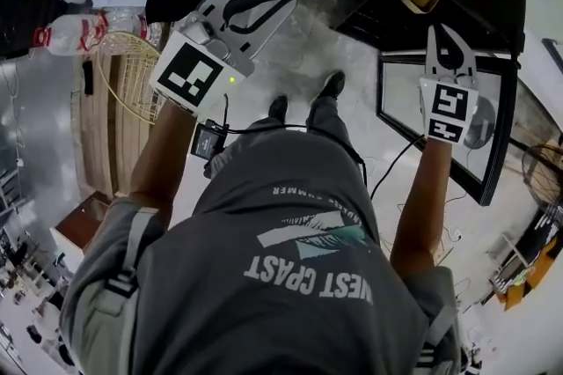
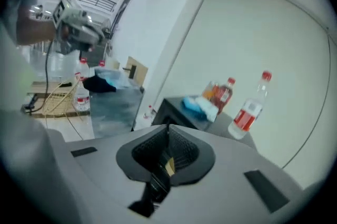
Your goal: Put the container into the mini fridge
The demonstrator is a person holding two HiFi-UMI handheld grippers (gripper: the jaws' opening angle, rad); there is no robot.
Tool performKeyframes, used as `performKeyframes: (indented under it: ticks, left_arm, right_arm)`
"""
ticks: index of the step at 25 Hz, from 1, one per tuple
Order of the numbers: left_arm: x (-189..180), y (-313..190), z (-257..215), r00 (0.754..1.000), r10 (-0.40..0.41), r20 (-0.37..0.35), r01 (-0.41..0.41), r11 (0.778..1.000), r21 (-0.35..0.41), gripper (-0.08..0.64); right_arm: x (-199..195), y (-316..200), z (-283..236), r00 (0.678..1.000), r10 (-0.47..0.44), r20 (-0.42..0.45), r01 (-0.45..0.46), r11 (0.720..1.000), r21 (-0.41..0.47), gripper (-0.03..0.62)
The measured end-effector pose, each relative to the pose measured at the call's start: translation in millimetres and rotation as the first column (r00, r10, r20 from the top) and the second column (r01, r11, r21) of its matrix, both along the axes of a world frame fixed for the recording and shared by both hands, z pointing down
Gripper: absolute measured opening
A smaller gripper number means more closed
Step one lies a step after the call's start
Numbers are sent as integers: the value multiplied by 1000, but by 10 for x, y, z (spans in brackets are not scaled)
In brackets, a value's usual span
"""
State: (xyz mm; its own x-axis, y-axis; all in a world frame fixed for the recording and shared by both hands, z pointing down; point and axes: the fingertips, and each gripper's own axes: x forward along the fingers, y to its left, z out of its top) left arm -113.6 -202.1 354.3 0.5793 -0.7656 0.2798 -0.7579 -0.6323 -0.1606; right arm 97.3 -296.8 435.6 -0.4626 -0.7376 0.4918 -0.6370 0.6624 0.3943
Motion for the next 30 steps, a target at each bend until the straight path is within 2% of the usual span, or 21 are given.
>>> performKeyframes:
  ticks: [3,6,10,13,17,26,30]
  left_arm:
    - [-25,94,-97,1000,26,6,-26,999,36,37]
    - [-49,168,-192,999,46,-2,-46,996,70,35]
    - [-94,289,-282,998,55,-15,-53,994,91,35]
    - [-120,370,-328,998,58,-21,-56,994,95,35]
    - [-88,461,-391,997,71,-33,-67,993,100,35]
    - [140,648,-375,988,151,-45,-145,983,116,37]
    - [160,687,-409,985,164,-44,-159,982,99,37]
  right_arm:
    - [-111,313,-443,998,-19,66,17,999,31,37]
    - [-157,612,-843,984,-30,178,23,999,41,34]
    - [-225,1020,-1285,937,-69,343,64,998,26,32]
    - [-156,1236,-1570,899,-59,434,54,998,22,29]
    - [-4,1466,-1833,890,-37,454,14,998,54,28]
    - [88,1788,-1860,890,-7,455,-26,997,67,26]
    - [97,1795,-1916,890,4,455,-34,998,58,26]
